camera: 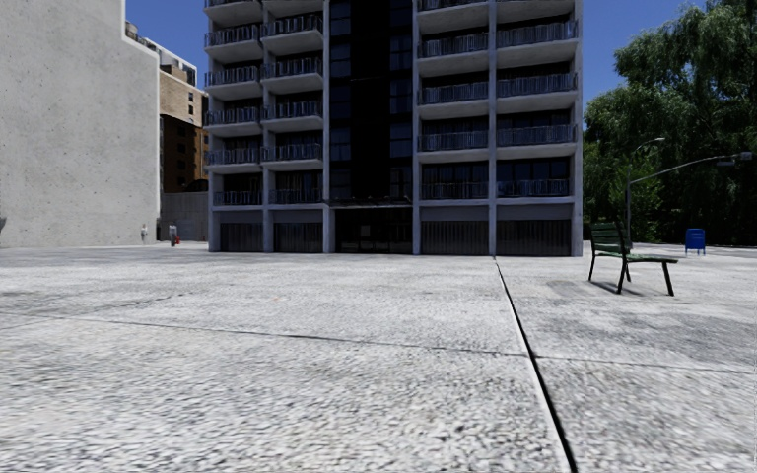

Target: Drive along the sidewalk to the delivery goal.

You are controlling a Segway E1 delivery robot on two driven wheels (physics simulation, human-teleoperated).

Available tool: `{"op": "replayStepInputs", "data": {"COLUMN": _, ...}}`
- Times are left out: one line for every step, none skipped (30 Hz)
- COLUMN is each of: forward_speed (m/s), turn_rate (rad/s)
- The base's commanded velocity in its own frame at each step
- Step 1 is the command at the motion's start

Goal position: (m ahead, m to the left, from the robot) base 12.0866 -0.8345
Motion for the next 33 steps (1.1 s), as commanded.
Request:
{"op": "replayStepInputs", "data": {"forward_speed": 2.00, "turn_rate": -0.31}}
{"op": "replayStepInputs", "data": {"forward_speed": 2.00, "turn_rate": -0.47}}
{"op": "replayStepInputs", "data": {"forward_speed": 2.00, "turn_rate": -0.62}}
{"op": "replayStepInputs", "data": {"forward_speed": 2.00, "turn_rate": -0.62}}
{"op": "replayStepInputs", "data": {"forward_speed": 2.00, "turn_rate": -0.90}}
{"op": "replayStepInputs", "data": {"forward_speed": 2.00, "turn_rate": -1.09}}
{"op": "replayStepInputs", "data": {"forward_speed": 2.00, "turn_rate": -1.15}}
{"op": "replayStepInputs", "data": {"forward_speed": 2.00, "turn_rate": -0.80}}
{"op": "replayStepInputs", "data": {"forward_speed": 2.00, "turn_rate": -0.03}}
{"op": "replayStepInputs", "data": {"forward_speed": 2.00, "turn_rate": -0.03}}
{"op": "replayStepInputs", "data": {"forward_speed": 2.00, "turn_rate": 0.00}}
{"op": "replayStepInputs", "data": {"forward_speed": 2.00, "turn_rate": 0.00}}
{"op": "replayStepInputs", "data": {"forward_speed": 2.00, "turn_rate": 0.00}}
{"op": "replayStepInputs", "data": {"forward_speed": 2.00, "turn_rate": 0.00}}
{"op": "replayStepInputs", "data": {"forward_speed": 2.00, "turn_rate": 0.00}}
{"op": "replayStepInputs", "data": {"forward_speed": 2.00, "turn_rate": 0.00}}
{"op": "replayStepInputs", "data": {"forward_speed": 2.00, "turn_rate": 0.00}}
{"op": "replayStepInputs", "data": {"forward_speed": 2.00, "turn_rate": 0.00}}
{"op": "replayStepInputs", "data": {"forward_speed": 2.00, "turn_rate": 0.00}}
{"op": "replayStepInputs", "data": {"forward_speed": 2.00, "turn_rate": 0.00}}
{"op": "replayStepInputs", "data": {"forward_speed": 2.00, "turn_rate": 0.00}}
{"op": "replayStepInputs", "data": {"forward_speed": 2.00, "turn_rate": 0.00}}
{"op": "replayStepInputs", "data": {"forward_speed": 2.00, "turn_rate": 0.00}}
{"op": "replayStepInputs", "data": {"forward_speed": 2.00, "turn_rate": 0.00}}
{"op": "replayStepInputs", "data": {"forward_speed": 2.00, "turn_rate": 0.00}}
{"op": "replayStepInputs", "data": {"forward_speed": 2.00, "turn_rate": 0.00}}
{"op": "replayStepInputs", "data": {"forward_speed": 2.00, "turn_rate": 0.00}}
{"op": "replayStepInputs", "data": {"forward_speed": 2.00, "turn_rate": 0.00}}
{"op": "replayStepInputs", "data": {"forward_speed": 2.00, "turn_rate": 0.00}}
{"op": "replayStepInputs", "data": {"forward_speed": 2.00, "turn_rate": 0.00}}
{"op": "replayStepInputs", "data": {"forward_speed": 2.00, "turn_rate": 0.00}}
{"op": "replayStepInputs", "data": {"forward_speed": 2.00, "turn_rate": 0.00}}
{"op": "replayStepInputs", "data": {"forward_speed": 2.00, "turn_rate": 0.00}}
